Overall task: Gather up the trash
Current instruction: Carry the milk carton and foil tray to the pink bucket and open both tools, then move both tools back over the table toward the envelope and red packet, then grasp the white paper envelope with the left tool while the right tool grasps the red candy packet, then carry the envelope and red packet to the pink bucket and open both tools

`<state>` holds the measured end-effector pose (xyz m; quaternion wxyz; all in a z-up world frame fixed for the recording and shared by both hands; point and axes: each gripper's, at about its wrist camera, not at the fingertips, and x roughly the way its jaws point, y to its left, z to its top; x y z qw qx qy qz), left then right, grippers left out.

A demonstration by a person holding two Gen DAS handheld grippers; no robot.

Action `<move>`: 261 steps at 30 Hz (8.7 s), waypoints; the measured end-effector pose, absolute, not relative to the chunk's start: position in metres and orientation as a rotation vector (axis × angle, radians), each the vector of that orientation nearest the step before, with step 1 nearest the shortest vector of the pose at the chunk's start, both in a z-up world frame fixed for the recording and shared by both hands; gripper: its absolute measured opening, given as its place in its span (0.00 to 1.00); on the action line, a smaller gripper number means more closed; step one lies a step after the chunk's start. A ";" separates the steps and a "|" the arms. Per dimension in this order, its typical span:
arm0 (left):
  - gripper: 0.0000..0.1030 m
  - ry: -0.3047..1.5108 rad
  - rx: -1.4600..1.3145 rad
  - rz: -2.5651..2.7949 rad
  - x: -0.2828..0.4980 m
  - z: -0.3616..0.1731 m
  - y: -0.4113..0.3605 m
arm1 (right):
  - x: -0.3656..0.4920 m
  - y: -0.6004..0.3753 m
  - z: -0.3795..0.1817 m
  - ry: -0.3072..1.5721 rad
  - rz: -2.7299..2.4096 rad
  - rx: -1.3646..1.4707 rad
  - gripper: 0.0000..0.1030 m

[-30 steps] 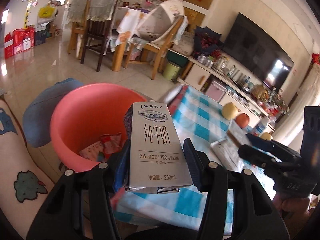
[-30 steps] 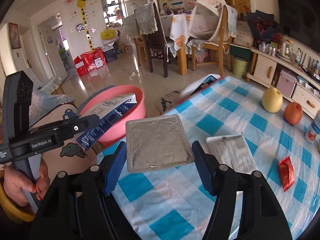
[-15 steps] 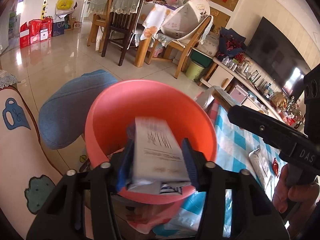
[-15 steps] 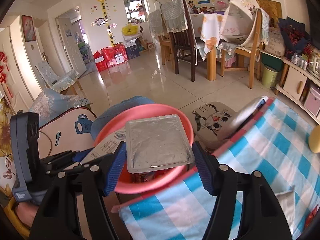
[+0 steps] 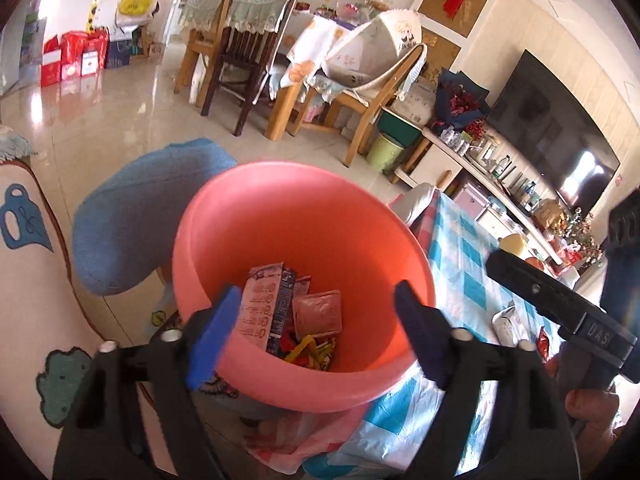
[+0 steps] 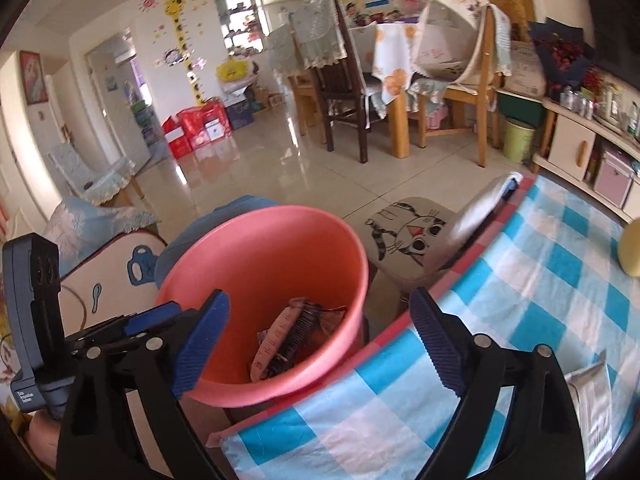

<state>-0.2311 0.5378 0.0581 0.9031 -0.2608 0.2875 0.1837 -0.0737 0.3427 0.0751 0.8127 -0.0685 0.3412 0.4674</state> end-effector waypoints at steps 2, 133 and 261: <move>0.85 0.582 -0.527 0.389 -0.234 0.062 0.532 | -0.074 0.328 0.076 0.721 0.965 -0.137 0.88; 0.91 0.963 -0.126 0.301 0.034 0.003 0.189 | 0.080 -0.013 -0.021 0.885 0.596 -0.129 0.47; 0.85 0.631 -0.383 0.452 -0.206 0.058 0.533 | -0.069 0.294 0.060 0.720 0.926 -0.129 0.86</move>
